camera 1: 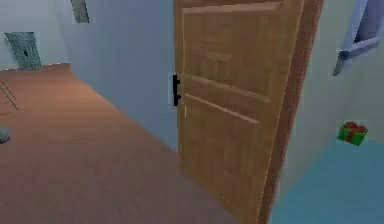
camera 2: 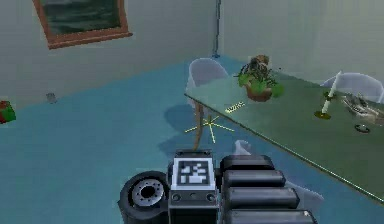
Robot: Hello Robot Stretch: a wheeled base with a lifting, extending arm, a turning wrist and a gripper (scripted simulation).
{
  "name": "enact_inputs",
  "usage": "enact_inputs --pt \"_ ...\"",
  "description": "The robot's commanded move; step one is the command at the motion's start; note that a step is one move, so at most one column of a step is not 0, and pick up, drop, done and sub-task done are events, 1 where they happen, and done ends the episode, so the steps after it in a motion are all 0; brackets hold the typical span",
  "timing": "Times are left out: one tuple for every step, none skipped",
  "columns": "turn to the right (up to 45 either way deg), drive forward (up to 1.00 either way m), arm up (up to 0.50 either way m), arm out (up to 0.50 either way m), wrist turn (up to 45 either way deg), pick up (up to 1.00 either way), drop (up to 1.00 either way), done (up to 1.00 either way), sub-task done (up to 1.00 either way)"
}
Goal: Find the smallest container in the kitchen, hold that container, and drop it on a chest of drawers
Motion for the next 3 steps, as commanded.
enact_inputs --pt "-30.0 0.0 0.0 0.0 0.0 0.0 0.0 0.0 0.0" --pt "0.0 1.0 0.0 0.0 0.0 0.0 0.0 0.0 0.0" --pt "-3.0 0.0 0.0 0.0 0.0 0.0 0.0 0.0 0.0"
